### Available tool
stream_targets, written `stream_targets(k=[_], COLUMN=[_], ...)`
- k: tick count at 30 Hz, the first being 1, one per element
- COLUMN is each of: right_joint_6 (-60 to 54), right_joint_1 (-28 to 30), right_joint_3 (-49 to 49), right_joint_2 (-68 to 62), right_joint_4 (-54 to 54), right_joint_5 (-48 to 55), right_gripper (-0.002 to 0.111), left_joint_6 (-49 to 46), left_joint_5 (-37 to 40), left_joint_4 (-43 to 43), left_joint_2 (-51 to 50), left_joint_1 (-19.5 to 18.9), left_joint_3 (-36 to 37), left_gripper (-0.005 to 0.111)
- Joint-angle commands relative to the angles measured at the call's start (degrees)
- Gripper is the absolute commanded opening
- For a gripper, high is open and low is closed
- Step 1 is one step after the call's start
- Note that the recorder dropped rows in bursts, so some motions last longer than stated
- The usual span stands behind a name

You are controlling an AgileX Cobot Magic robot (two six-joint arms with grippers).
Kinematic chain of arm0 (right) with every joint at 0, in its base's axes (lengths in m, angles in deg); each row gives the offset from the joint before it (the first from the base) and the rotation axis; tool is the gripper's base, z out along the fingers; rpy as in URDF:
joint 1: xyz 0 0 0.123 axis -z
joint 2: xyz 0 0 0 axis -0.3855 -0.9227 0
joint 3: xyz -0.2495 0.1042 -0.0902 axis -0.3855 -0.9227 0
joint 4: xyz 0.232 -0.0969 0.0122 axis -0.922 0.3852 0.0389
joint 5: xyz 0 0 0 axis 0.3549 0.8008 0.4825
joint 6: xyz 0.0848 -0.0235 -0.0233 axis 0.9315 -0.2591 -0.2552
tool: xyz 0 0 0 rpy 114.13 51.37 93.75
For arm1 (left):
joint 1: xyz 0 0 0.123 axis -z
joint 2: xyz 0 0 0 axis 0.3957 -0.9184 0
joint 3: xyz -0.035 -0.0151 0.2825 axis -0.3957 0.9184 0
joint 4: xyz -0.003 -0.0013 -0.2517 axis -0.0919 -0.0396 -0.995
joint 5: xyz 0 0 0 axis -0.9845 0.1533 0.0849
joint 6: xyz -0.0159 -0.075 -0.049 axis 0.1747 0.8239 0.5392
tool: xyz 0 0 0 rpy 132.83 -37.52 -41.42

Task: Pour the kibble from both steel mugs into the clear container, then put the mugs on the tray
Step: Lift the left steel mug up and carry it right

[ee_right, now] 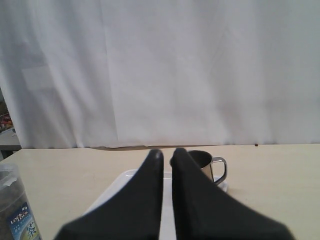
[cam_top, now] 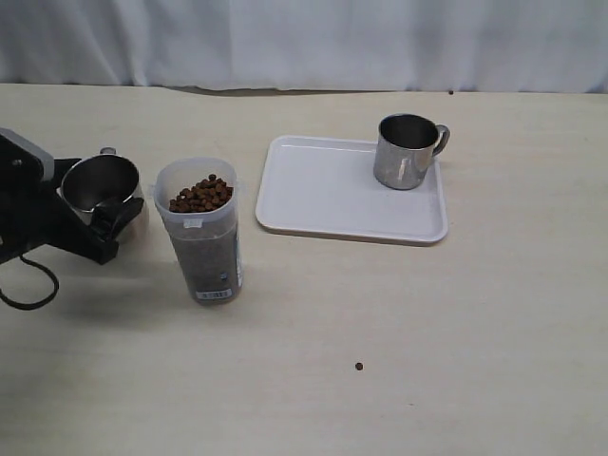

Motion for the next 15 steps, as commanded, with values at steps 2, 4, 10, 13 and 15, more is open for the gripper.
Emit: stream_targets(k=[2, 4, 10, 13, 15], right_joint_6=[0.1, 0.1, 0.1, 0.1, 0.1], right_joint_1=[-0.03, -0.03, -0.03, -0.03, -0.03], right_joint_3=[-0.23, -0.23, -0.23, -0.23, -0.23], right_joint_2=[0.34, 0.34, 0.34, 0.34, 0.34], right_joint_4=[-0.47, -0.47, -0.47, -0.47, -0.47], right_joint_5=[0.51, 0.51, 0.51, 0.51, 0.51], right_gripper=[0.005, 0.005, 0.005, 0.005, 0.005], left_joint_6=[1.21, 1.36, 1.86, 2.67, 4.18], left_joint_5=[0.19, 1.48, 0.67, 0.2, 0.34], left_joint_4=[1.45, 2.51, 2.9, 3.66, 6.14], left_joint_2=[0.5, 0.5, 0.5, 0.5, 0.22], left_joint_1=[0.09, 0.09, 0.09, 0.09, 0.09], left_joint_3=[-2.53, -3.32, -4.1, -5.55, -7.66], left_gripper=[0.0, 0.0, 0.0, 0.0, 0.0])
